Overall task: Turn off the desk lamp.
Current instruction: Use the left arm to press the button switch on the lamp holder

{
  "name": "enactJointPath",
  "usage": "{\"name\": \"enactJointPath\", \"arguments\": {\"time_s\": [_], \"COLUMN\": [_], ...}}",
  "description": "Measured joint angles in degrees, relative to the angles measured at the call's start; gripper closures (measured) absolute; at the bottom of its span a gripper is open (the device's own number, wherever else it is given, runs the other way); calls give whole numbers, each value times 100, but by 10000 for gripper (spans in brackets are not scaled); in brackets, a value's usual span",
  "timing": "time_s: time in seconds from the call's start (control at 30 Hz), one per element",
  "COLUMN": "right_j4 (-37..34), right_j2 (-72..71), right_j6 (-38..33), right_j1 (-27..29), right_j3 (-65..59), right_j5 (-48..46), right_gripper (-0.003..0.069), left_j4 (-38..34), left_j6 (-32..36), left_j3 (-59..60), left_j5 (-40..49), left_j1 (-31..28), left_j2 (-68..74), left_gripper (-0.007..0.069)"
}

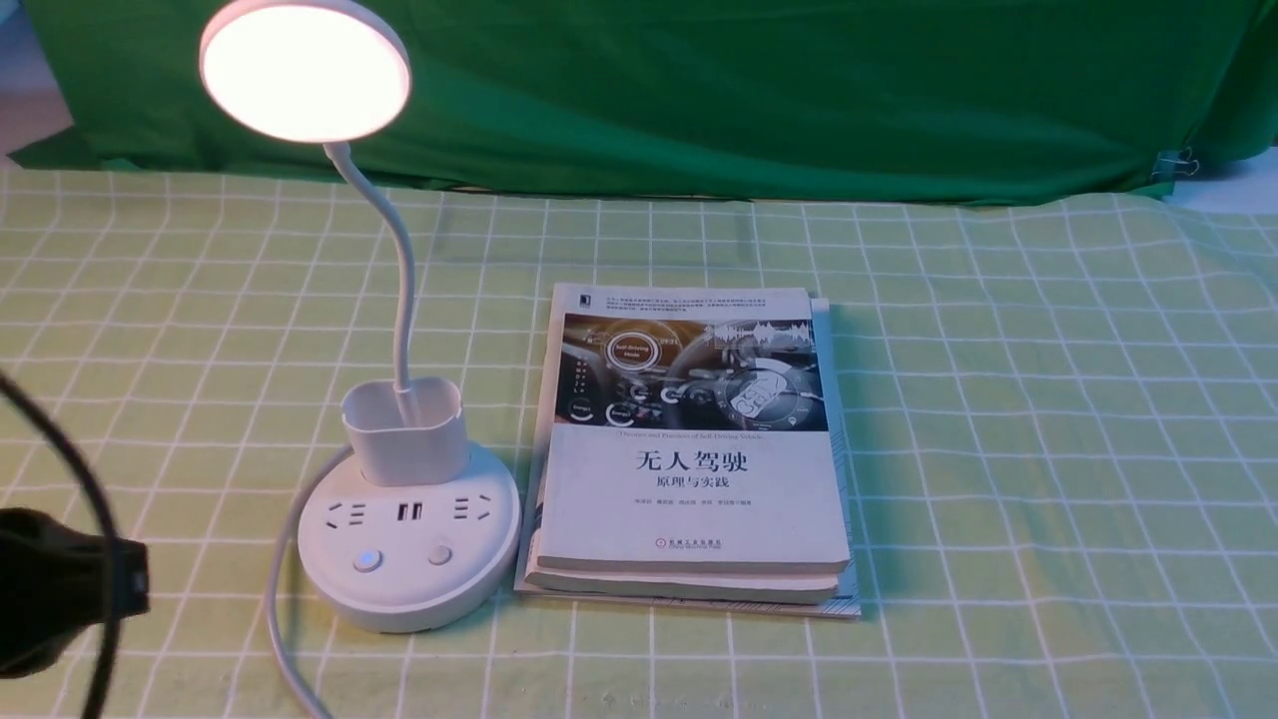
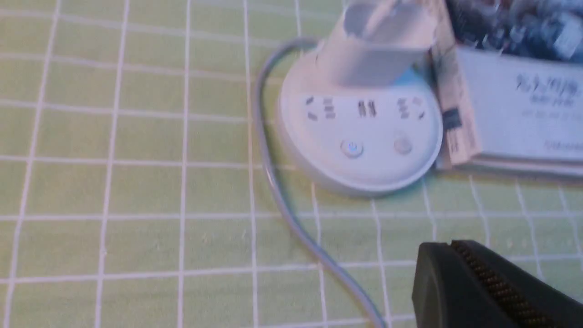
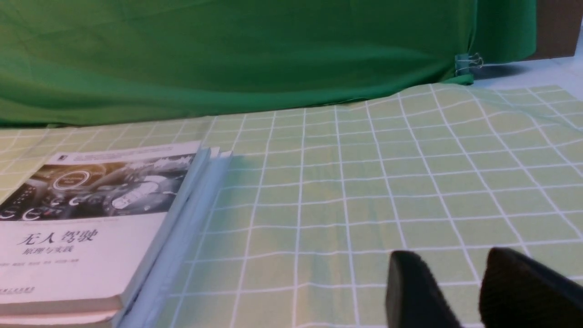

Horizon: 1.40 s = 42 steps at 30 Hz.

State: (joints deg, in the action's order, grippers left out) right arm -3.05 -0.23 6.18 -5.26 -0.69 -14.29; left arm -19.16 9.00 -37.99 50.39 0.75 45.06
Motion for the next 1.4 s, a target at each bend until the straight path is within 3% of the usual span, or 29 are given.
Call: {"name": "enactJointPath", "arguments": {"time_s": [0.2, 0.4, 0.87, 1.4], "right_j4": [0, 0, 0, 0], "right_j2": [0, 0, 0, 0], "right_j6": [1, 9, 2, 6], "right_j1": [0, 0, 0, 0], "right_j3": [0, 0, 0, 0], "right_j5": [8, 3, 3, -3], "right_gripper": [420, 420, 420, 420], "left_j4": [549, 655, 1069, 1057], "left_j6": [-148, -266, -411, -418], "left_j3": [-531, -1342, -2802, -2907], "left_j5": [-54, -60, 104, 192], "left_j1": [1264, 1898, 1946, 1946], "left_j2": [1927, 3537, 5434, 5907], "left_gripper": [623, 623, 623, 623]}}
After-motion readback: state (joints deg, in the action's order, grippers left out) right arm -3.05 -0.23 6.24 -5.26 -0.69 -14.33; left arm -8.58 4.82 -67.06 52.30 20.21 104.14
